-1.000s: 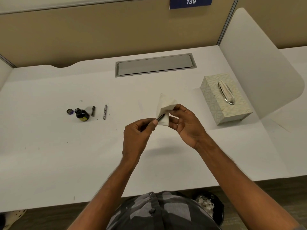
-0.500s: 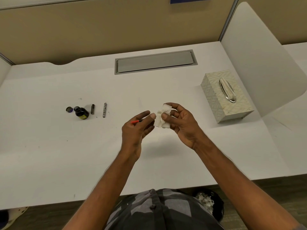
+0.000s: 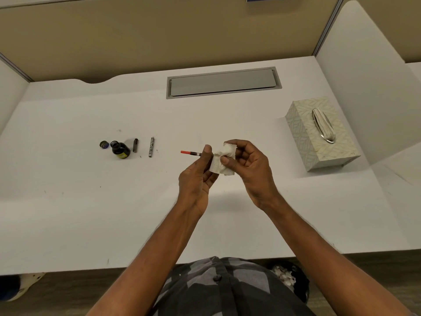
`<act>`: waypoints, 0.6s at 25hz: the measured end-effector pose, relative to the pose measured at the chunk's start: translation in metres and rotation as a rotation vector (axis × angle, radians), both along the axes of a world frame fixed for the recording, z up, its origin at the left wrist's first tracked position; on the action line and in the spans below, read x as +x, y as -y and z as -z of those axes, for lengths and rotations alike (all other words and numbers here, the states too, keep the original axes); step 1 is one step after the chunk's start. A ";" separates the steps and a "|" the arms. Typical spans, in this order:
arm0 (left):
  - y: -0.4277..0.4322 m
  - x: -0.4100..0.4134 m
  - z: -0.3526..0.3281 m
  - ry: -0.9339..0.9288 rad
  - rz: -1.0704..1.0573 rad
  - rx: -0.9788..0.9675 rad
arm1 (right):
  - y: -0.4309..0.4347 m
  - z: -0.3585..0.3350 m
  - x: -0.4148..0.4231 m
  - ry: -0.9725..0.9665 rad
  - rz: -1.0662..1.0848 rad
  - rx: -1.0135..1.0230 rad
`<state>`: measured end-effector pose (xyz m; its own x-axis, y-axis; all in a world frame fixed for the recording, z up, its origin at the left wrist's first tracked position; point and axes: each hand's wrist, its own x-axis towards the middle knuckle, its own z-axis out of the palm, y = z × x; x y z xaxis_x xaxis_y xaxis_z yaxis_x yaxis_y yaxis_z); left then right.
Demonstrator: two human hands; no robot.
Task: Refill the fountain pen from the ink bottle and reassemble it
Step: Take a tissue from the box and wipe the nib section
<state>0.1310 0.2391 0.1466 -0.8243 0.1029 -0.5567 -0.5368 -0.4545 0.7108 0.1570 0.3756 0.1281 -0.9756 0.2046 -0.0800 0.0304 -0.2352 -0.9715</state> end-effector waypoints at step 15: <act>0.014 -0.004 0.007 -0.132 -0.138 -0.141 | 0.001 0.007 -0.006 0.132 0.191 -0.285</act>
<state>0.1265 0.2248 0.1395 -0.8919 -0.0868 -0.4438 -0.3747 -0.4078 0.8327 0.1509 0.3751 0.1213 -0.8996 0.3332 -0.2824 0.0803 -0.5092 -0.8569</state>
